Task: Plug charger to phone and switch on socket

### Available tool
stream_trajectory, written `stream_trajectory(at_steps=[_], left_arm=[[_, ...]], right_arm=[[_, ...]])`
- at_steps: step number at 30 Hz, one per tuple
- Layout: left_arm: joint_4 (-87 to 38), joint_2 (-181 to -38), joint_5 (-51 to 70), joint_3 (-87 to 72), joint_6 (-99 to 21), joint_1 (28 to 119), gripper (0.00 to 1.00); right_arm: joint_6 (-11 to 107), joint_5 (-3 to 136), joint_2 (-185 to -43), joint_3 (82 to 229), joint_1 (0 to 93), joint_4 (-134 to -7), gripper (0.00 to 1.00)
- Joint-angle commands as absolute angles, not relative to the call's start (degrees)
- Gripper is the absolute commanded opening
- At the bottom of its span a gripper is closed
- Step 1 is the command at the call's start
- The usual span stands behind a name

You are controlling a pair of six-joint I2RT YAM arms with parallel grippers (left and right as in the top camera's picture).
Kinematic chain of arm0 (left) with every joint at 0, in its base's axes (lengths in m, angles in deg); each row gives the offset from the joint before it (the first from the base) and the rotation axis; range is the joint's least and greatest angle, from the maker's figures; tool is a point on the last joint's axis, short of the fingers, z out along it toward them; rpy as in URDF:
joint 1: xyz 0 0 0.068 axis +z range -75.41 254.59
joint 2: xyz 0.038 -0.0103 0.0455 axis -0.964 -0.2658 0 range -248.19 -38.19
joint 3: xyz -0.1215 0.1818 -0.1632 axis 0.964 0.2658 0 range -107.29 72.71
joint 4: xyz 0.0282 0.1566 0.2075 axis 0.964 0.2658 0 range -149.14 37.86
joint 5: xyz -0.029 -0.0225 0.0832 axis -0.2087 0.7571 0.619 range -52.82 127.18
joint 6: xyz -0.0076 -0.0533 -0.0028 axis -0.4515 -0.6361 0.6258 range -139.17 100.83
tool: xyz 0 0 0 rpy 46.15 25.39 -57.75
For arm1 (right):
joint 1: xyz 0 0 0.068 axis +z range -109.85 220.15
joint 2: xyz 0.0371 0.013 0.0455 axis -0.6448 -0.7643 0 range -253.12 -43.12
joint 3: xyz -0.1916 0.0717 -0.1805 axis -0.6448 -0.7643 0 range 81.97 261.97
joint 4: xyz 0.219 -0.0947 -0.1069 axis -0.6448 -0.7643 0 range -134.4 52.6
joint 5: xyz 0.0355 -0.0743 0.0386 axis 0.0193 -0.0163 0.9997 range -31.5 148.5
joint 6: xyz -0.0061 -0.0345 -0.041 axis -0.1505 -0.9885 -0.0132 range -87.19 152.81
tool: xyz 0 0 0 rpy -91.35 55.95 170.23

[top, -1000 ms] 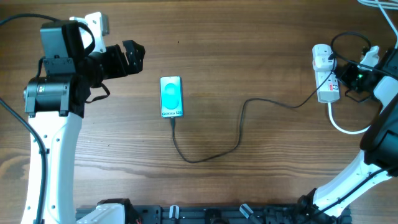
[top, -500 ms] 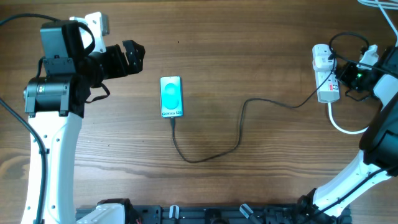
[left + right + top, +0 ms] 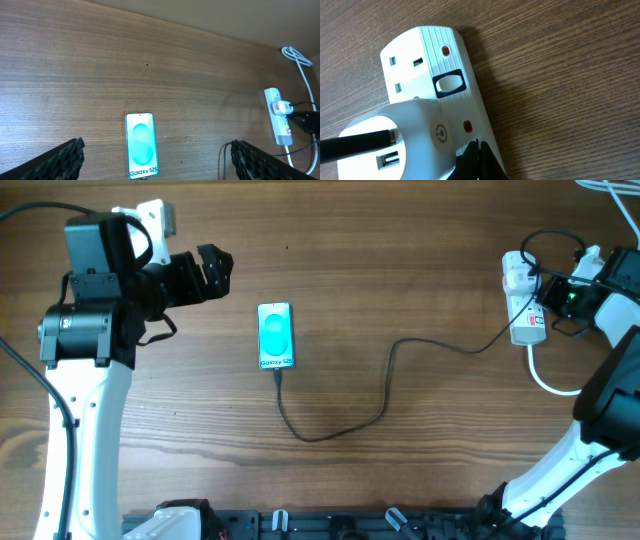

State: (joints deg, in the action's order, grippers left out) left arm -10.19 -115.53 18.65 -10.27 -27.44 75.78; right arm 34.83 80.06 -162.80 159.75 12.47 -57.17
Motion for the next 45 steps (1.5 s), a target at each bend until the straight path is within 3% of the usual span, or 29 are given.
stream_trajectory(at_steps=[1,35,45], left_arm=[[-10.21,-115.11,18.13,-10.55,-27.55,76.04,1.0],[-10.21,-115.11,18.13,-10.55,-27.55,76.04,1.0],[-10.21,-115.11,18.13,-10.55,-27.55,76.04,1.0]], right_arm=[[33.87,81.61,-164.66,157.69,16.01,-60.45,0.04],[35.0,81.32,-167.41,157.6,18.07,-66.57,0.04],[44.12,78.18,-164.77,161.39,12.34,-67.88,0.04]])
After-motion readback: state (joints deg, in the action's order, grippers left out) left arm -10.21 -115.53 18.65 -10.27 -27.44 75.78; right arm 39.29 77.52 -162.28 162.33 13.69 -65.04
